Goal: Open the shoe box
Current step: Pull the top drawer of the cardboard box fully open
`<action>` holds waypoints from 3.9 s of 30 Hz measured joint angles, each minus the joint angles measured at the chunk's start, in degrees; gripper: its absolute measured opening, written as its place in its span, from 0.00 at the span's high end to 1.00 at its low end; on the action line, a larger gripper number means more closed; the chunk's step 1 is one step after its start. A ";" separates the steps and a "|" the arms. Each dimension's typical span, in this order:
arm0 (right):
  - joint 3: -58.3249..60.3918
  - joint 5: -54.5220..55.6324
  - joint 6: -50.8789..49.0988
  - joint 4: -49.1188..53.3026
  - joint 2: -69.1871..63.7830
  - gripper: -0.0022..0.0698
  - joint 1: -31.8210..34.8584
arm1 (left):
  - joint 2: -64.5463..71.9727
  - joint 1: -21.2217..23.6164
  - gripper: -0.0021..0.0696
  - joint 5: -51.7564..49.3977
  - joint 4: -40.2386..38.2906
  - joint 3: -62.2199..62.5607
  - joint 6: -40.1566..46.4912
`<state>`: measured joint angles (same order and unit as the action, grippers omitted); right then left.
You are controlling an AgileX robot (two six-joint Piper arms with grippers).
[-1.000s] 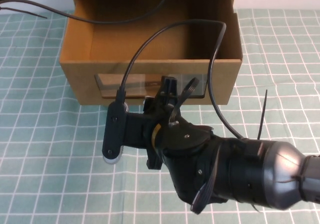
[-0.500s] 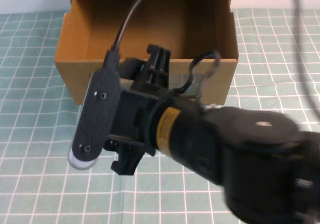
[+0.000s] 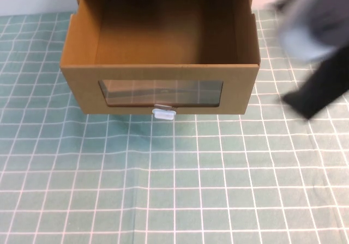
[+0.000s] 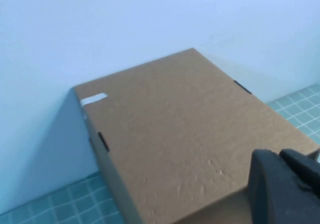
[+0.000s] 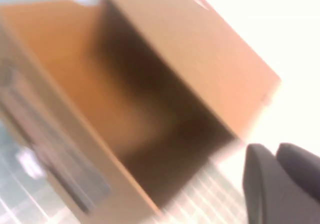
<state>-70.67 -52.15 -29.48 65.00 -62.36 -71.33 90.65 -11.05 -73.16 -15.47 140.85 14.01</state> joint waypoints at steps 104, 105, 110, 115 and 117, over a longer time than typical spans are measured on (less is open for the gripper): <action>29.00 -10.23 -0.47 -29.80 35.92 0.99 0.80 | -91.31 3.57 0.98 50.19 15.47 -142.31 -15.24; 29.00 -10.23 -0.47 -30.10 36.13 0.99 2.14 | -91.31 3.57 0.98 50.19 15.47 -142.31 -15.24; 29.00 -6.40 -0.67 -32.64 37.53 0.99 15.48 | -91.31 3.57 0.98 50.23 15.47 -142.31 -15.24; 29.00 9.87 -0.55 -43.42 40.35 0.99 36.97 | -91.31 3.57 0.98 50.23 15.47 -142.31 -15.24; 29.00 15.27 -0.55 -48.19 40.90 0.99 43.95 | -91.31 3.57 0.98 50.23 15.47 -142.31 -15.24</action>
<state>-41.67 -36.88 -30.03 16.82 -21.47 -27.38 -0.66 -7.48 -22.94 0.00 -1.46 -1.24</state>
